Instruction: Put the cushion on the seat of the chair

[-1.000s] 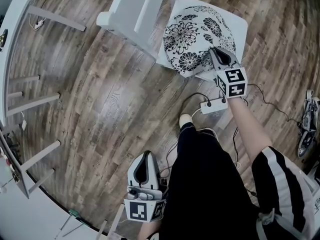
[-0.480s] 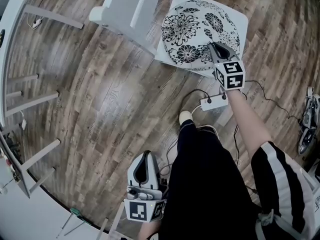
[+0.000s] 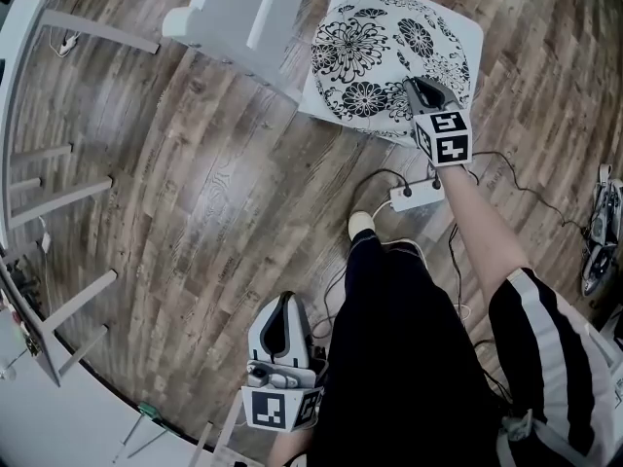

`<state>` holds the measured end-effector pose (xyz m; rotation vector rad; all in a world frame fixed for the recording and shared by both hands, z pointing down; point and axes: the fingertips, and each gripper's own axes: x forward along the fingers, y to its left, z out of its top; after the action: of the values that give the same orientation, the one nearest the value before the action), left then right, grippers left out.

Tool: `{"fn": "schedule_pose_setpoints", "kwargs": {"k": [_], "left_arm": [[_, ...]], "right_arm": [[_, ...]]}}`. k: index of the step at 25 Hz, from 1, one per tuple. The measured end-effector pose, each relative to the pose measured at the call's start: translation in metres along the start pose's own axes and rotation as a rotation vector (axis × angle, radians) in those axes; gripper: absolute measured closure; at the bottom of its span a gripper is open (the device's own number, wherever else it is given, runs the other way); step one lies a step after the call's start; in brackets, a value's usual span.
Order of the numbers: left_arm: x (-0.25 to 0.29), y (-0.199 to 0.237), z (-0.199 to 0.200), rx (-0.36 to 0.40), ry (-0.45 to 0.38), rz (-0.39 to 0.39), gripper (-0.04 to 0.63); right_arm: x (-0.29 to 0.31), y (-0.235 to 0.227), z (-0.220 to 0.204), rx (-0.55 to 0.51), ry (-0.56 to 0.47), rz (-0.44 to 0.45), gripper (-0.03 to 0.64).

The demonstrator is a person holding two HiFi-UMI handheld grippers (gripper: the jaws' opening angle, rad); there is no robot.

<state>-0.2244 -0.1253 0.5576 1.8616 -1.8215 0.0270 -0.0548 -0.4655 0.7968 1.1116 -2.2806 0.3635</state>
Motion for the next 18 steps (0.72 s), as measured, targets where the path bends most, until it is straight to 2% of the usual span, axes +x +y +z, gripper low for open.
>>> {"fn": "schedule_pose_setpoints", "kwargs": {"k": [5, 9, 13, 18], "left_arm": [[-0.002, 0.005, -0.005, 0.013, 0.018, 0.019, 0.589], [0.0, 0.003, 0.001, 0.009, -0.005, -0.009, 0.59], [-0.001, 0.005, -0.004, 0.008, 0.013, 0.001, 0.589], [0.0, 0.001, -0.006, 0.02, 0.029, -0.021, 0.591]], "right_arm": [[0.005, 0.001, -0.006, -0.004, 0.021, 0.001, 0.581], [0.006, 0.001, -0.008, 0.013, 0.025, 0.001, 0.578], [0.006, 0.001, -0.008, 0.032, 0.031, 0.011, 0.519], [0.004, 0.006, -0.013, 0.004, 0.053, 0.055, 0.498]]}}
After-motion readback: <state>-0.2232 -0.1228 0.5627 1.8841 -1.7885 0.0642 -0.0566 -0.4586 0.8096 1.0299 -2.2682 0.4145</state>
